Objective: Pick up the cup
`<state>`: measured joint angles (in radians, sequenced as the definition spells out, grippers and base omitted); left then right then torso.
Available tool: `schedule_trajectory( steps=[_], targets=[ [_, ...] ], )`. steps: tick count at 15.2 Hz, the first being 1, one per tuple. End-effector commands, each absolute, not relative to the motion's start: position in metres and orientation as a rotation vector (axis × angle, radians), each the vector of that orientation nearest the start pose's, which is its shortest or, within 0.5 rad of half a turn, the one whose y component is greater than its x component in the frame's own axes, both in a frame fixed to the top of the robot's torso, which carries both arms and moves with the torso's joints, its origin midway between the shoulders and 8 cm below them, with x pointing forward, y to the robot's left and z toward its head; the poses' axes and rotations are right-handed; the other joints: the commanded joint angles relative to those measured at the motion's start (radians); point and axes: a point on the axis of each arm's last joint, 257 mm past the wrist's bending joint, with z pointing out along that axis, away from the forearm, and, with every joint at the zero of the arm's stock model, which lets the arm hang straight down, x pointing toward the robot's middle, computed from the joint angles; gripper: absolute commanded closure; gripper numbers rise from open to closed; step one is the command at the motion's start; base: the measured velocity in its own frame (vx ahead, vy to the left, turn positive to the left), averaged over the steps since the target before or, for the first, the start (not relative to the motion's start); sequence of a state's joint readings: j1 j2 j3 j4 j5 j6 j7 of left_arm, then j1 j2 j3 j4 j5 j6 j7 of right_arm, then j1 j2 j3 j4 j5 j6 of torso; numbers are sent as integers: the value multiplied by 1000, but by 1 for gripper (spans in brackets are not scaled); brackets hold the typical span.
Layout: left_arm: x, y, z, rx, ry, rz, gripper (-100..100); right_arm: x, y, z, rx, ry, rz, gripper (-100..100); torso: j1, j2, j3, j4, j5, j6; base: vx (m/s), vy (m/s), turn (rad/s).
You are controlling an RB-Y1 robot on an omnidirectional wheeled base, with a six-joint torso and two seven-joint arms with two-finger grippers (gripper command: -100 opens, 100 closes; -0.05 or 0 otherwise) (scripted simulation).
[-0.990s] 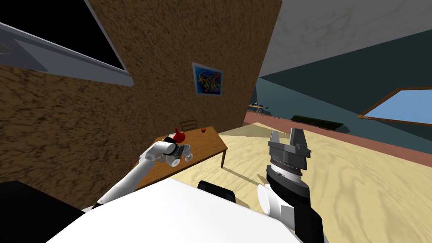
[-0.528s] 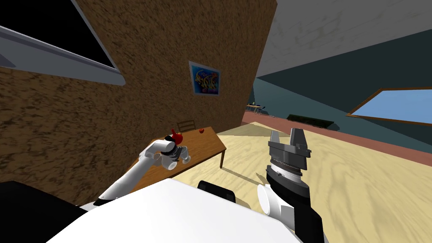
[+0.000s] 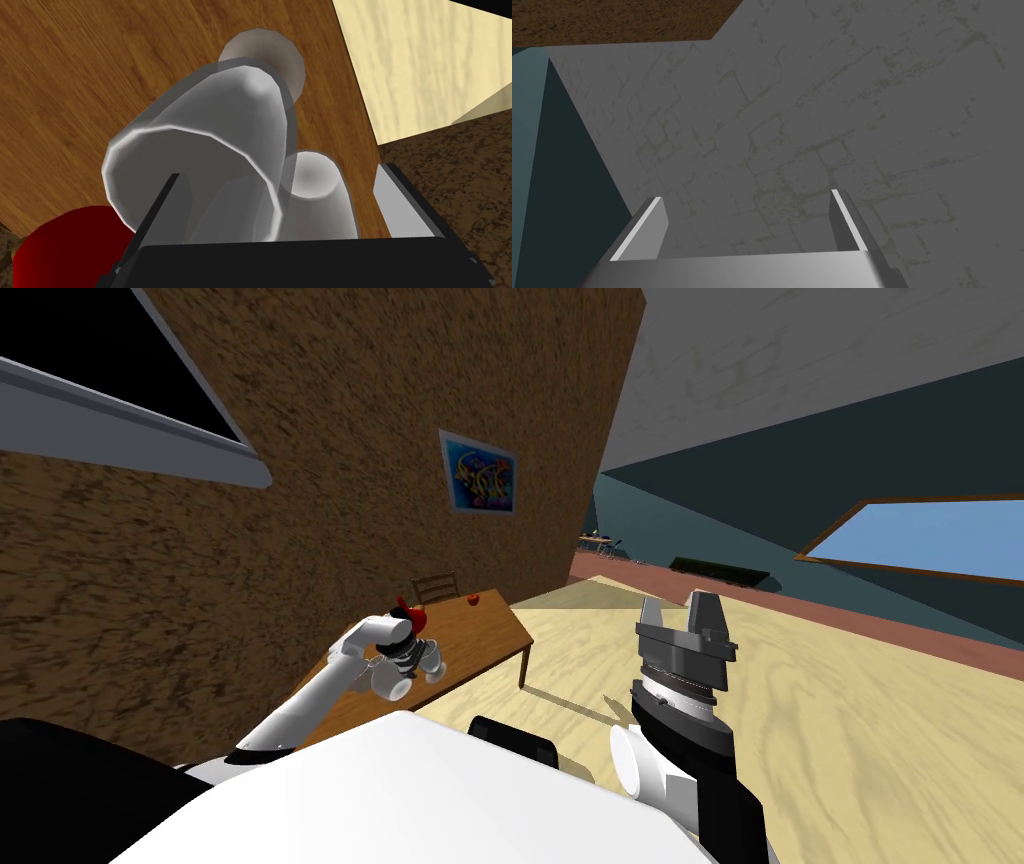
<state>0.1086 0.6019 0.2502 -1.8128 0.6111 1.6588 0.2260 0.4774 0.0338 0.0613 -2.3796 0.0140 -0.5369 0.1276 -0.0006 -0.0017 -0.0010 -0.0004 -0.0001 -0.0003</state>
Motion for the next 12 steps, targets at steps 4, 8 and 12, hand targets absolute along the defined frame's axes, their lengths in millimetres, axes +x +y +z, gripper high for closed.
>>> schedule_trajectory(
  steps=[4, 8, 12],
  targets=[
    [273, 439, -360, -2528, 1770, -68, -100, 317, -256, 81, 514, 506, 1271, 0, 0, 0, 0, 0, 0, 0, 28, 6, -60],
    [259, 442, -356, -2583, 1778, 3, -100, 317, -256, 81, 514, 506, 1271, 0, 0, 0, 0, 0, 0, 0, 27, 5, -54],
    [261, 443, -368, -2585, 1771, -3, -100, 317, -256, 81, 514, 506, 1271, 0, 0, 1, 1, 0, 0, 0, 8, 5, -33]
  ],
)
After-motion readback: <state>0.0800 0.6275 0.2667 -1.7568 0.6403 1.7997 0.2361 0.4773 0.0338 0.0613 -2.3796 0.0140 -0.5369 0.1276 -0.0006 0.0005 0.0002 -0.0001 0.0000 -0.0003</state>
